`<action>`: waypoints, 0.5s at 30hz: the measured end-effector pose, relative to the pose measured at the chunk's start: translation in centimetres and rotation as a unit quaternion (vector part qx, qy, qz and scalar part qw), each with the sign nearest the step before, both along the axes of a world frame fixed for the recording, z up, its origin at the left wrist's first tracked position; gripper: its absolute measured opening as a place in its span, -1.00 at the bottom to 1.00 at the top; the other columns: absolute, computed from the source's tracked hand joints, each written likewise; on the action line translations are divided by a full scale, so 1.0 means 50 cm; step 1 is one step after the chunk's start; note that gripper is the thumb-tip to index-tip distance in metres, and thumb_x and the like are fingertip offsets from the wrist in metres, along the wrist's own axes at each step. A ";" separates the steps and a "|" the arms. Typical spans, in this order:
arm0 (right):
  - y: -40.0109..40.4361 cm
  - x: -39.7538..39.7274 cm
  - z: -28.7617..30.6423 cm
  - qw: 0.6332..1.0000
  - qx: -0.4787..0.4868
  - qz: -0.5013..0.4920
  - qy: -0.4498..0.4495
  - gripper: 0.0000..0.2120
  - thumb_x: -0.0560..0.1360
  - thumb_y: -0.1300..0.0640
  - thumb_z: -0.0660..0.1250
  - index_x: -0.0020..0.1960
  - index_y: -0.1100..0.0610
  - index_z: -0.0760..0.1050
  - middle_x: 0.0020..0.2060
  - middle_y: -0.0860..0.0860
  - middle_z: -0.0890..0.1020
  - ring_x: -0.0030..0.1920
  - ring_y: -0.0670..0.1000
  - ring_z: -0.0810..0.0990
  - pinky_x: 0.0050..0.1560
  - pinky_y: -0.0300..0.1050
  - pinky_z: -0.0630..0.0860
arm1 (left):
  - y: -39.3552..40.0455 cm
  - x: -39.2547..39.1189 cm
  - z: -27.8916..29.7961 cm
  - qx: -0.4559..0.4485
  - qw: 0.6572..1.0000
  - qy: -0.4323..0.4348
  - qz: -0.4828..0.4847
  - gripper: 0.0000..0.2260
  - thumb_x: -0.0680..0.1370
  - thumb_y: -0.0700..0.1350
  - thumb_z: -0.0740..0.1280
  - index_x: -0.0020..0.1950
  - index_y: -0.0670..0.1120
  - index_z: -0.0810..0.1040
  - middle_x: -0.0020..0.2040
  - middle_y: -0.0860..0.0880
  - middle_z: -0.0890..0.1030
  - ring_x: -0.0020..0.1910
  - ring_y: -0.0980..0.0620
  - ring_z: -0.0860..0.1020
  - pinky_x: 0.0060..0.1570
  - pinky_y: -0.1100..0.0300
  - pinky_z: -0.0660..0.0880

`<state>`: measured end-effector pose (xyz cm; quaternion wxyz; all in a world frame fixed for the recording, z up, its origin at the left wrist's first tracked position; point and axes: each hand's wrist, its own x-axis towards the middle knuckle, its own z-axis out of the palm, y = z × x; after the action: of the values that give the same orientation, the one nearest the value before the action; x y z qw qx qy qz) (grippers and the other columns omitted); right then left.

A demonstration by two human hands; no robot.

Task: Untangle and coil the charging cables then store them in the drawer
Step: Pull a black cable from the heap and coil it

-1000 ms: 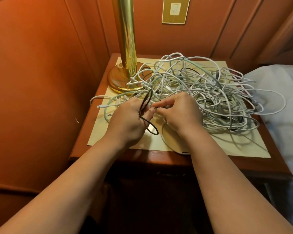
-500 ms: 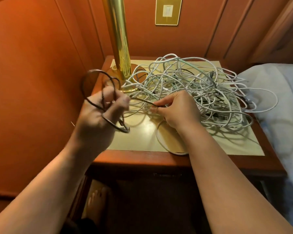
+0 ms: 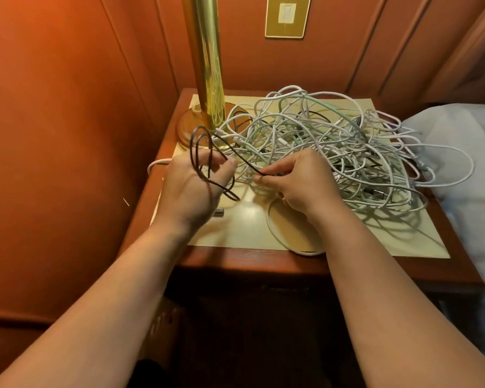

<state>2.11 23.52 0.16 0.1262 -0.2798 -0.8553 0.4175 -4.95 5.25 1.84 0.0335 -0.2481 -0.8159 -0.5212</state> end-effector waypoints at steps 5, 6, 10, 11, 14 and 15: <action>-0.001 0.000 -0.004 1.000 0.001 0.020 0.010 -0.85 0.34 -0.10 0.67 -0.14 -0.12 0.78 -0.36 -0.15 0.70 -0.36 -0.10 0.56 -0.21 0.00 0.61 | 0.050 0.007 -0.030 0.035 0.988 -0.141 0.053 -0.68 0.48 0.07 0.55 -0.16 -0.21 0.71 -0.26 -0.10 0.70 -0.28 0.06 0.62 -0.21 0.19 0.51; -0.003 0.000 -0.003 1.000 0.004 0.027 0.011 -0.86 0.34 -0.08 0.67 -0.14 -0.12 0.78 -0.37 -0.15 0.70 -0.37 -0.11 0.57 -0.22 0.00 0.61 | 0.056 0.007 -0.034 0.054 0.980 -0.185 0.056 -0.67 0.44 0.09 0.58 -0.15 -0.20 0.71 -0.25 -0.09 0.70 -0.28 0.04 0.61 -0.23 0.17 0.51; -0.006 0.002 -0.002 0.999 0.026 0.038 0.002 -0.88 0.35 -0.06 0.66 -0.17 -0.11 0.76 -0.36 -0.11 0.71 -0.32 -0.04 0.63 -0.19 0.10 0.66 | 0.075 0.022 -0.028 0.070 0.971 -0.222 0.048 -0.80 0.44 0.04 0.59 -0.21 -0.08 0.74 -0.41 0.04 0.63 -0.43 0.14 0.48 -0.40 0.27 0.35; -0.006 0.003 -0.001 0.999 0.033 0.038 0.002 -0.87 0.36 -0.08 0.66 -0.16 -0.09 0.77 -0.36 -0.10 0.70 -0.33 -0.03 0.61 -0.20 0.12 0.65 | 0.077 0.023 -0.025 0.075 0.970 -0.224 0.047 -0.82 0.45 0.02 0.59 -0.22 -0.06 0.73 -0.47 0.09 0.59 -0.48 0.19 0.45 -0.42 0.29 0.33; -0.003 0.010 0.005 0.999 0.038 0.026 0.014 -0.85 0.36 -0.11 0.65 -0.17 -0.09 0.76 -0.37 -0.12 0.67 -0.33 -0.02 0.59 -0.22 0.09 0.63 | 0.077 0.021 -0.015 0.090 0.965 -0.239 0.063 -0.81 0.43 0.03 0.61 -0.14 -0.06 0.72 -0.45 0.16 0.57 -0.51 0.28 0.45 -0.39 0.30 0.34; -0.002 0.011 0.008 0.999 0.035 0.017 0.018 -0.85 0.35 -0.14 0.65 -0.18 -0.12 0.75 -0.37 -0.13 0.66 -0.33 -0.04 0.59 -0.22 0.06 0.64 | 0.077 0.022 -0.010 0.105 0.962 -0.244 0.065 -0.81 0.42 0.01 0.61 -0.13 -0.06 0.71 -0.47 0.16 0.55 -0.53 0.28 0.43 -0.42 0.33 0.34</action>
<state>2.68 23.42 0.57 0.1436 -0.2528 -0.8716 0.3947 -3.86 9.07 1.34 -0.1072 -0.0551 -0.7541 -0.6457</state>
